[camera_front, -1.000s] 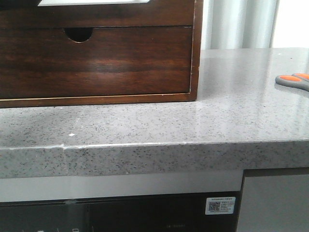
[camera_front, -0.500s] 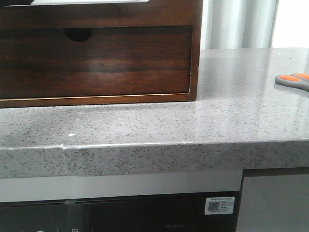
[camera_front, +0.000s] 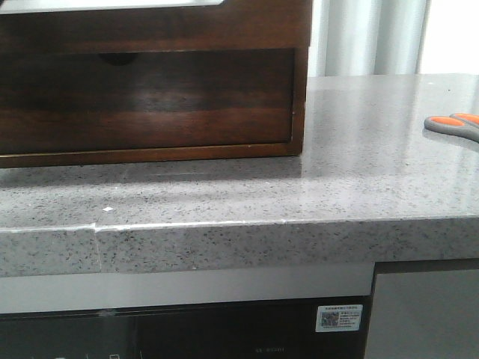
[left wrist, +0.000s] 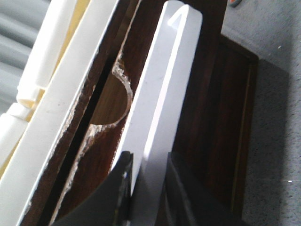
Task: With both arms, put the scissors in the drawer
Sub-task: 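Grasp the white drawer handle with the left gripper and pull it open, then lower the right gripper onto the black scissors and grasp the handles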
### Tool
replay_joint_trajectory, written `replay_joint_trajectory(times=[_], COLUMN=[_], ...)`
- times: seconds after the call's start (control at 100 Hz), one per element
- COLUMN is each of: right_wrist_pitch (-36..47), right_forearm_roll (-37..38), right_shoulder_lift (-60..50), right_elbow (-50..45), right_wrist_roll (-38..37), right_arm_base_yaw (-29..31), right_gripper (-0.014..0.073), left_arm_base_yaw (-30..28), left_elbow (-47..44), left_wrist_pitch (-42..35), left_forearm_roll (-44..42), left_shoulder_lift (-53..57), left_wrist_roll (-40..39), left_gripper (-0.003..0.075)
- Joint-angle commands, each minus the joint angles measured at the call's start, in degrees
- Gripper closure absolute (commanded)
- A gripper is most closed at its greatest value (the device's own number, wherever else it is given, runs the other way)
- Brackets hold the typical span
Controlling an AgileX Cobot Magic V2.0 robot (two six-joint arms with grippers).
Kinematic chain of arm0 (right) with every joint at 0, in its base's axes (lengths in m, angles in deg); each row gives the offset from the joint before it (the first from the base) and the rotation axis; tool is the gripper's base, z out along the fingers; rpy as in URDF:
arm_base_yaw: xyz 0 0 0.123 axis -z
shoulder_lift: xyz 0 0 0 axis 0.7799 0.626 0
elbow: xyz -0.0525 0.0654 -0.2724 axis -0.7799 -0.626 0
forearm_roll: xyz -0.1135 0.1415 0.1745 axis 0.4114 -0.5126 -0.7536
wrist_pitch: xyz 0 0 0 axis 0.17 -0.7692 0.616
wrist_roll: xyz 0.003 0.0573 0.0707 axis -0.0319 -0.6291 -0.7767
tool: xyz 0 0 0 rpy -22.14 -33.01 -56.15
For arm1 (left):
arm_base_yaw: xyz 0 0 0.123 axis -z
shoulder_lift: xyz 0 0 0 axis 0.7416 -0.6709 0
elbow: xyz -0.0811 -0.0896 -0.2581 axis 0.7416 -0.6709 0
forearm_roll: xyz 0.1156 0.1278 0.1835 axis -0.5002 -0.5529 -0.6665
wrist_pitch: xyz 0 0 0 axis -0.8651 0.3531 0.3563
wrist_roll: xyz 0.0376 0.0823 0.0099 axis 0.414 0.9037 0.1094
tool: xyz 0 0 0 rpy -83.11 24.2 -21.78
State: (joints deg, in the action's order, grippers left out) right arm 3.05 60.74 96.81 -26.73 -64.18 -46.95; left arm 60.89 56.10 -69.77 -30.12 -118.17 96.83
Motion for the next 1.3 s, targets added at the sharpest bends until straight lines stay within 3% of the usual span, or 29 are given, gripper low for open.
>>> replay_joint_trajectory(times=[0.0,0.55,0.62,0.78,0.86,1.29], right_wrist_pitch=[4.00,3.66,3.66,3.66,3.07,1.60], right_forearm_roll=[-0.10,-0.10,-0.10,-0.10,-0.10,-1.75], right_shoulder_lift=[0.93,0.93,0.93,0.93,0.93,2.50], right_elbow=[1.60,1.60,1.60,1.60,1.60,2.08], right_wrist_roll=[0.18,0.18,0.18,0.18,0.18,0.18], right_arm_base_yaw=[0.06,0.06,0.06,0.06,0.06,0.06], right_gripper=[0.0710,0.0710,0.0710,0.0710,0.0710,0.0699], left_arm_base_yaw=[0.16,0.16,0.16,0.16,0.16,2.01], left_elbow=[0.42,-3.60,-3.60,-3.60,-3.60,-6.23], left_wrist_pitch=[-2.38,-0.42,-0.31,-0.31,-0.46,-9.27], left_forearm_roll=[4.83,3.92,3.78,2.02,1.94,1.92], left_shoulder_lift=[3.97,10.36,10.36,10.32,10.32,11.48], left_wrist_roll=[-2.56,-2.56,-2.56,-2.56,-2.66,-6.57], left_gripper=[0.0716,0.0711,0.0668,0.0444,0.0384,0.0381])
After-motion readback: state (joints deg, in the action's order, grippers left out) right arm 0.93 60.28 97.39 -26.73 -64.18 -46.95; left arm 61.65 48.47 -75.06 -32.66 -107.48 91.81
